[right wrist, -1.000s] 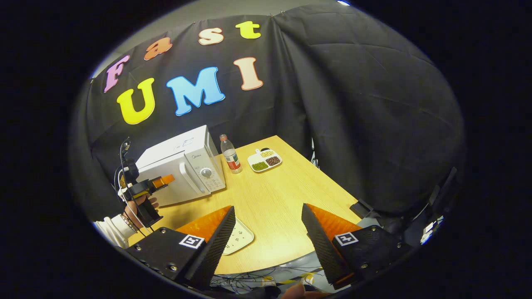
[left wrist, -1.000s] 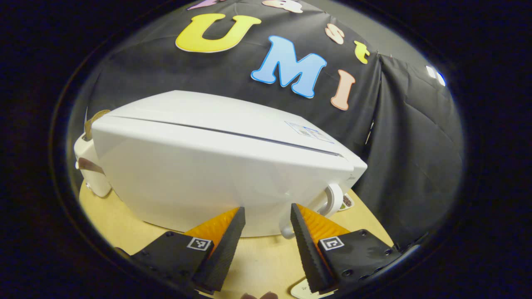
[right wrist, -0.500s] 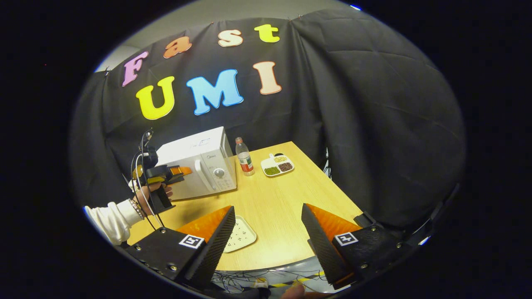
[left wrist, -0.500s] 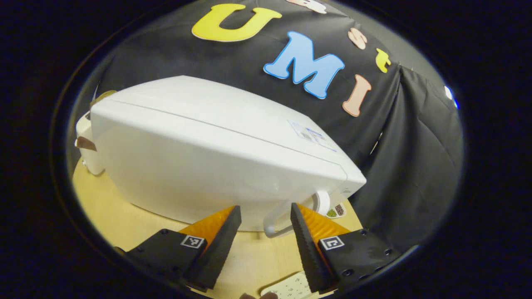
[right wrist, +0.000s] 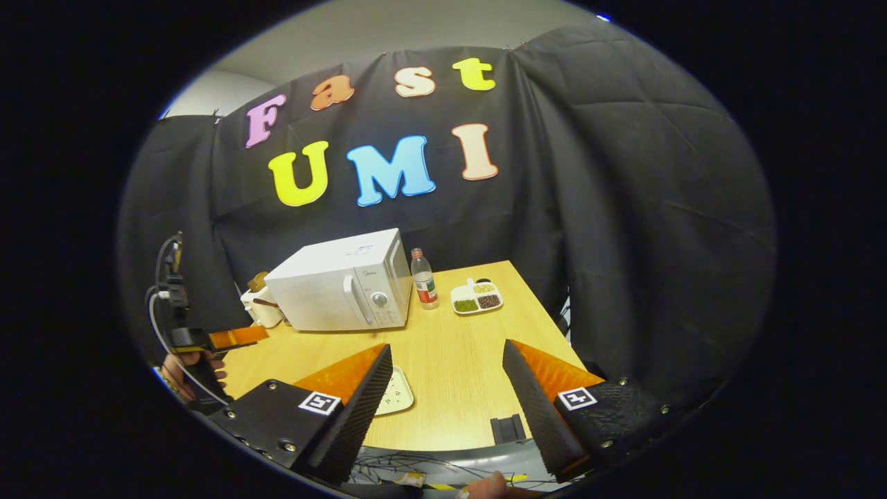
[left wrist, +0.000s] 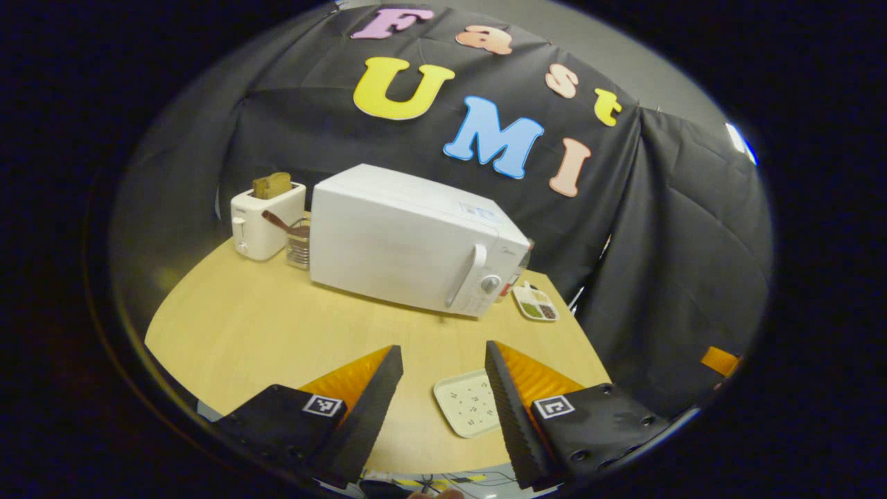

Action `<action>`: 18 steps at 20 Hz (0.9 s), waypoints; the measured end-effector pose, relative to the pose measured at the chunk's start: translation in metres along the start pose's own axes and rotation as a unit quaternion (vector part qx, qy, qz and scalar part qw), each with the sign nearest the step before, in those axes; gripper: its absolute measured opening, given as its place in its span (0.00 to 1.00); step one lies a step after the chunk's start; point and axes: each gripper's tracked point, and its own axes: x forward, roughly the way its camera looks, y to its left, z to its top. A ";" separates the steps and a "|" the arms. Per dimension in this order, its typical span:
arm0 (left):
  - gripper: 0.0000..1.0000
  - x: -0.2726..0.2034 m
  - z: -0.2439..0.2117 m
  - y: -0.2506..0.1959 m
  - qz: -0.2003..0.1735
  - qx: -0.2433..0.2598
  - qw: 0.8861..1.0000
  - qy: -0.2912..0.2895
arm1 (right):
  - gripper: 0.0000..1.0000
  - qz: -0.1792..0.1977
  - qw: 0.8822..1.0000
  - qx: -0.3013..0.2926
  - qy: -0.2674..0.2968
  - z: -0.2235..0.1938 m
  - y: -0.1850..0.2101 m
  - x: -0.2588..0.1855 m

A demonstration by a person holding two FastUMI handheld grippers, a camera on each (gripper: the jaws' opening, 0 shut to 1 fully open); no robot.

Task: Open the microwave oven with the left hand, put the food in, and close the microwave oven.

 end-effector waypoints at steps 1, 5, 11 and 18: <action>0.85 -0.027 0.011 -0.003 0.012 0.015 1.000 -0.014 | 0.98 0.010 1.000 -0.008 -0.003 0.007 0.004 0.004; 0.85 -0.116 0.096 -0.018 0.044 0.066 0.991 -0.106 | 0.98 0.048 0.996 -0.028 -0.063 0.080 0.033 0.008; 0.77 -0.211 0.239 -0.055 0.031 0.110 0.963 -0.244 | 0.93 0.039 0.985 -0.044 -0.163 0.205 0.082 -0.022; 0.77 -0.263 0.311 -0.086 0.000 0.164 0.927 -0.337 | 0.98 0.020 0.973 -0.048 -0.223 0.266 0.117 -0.062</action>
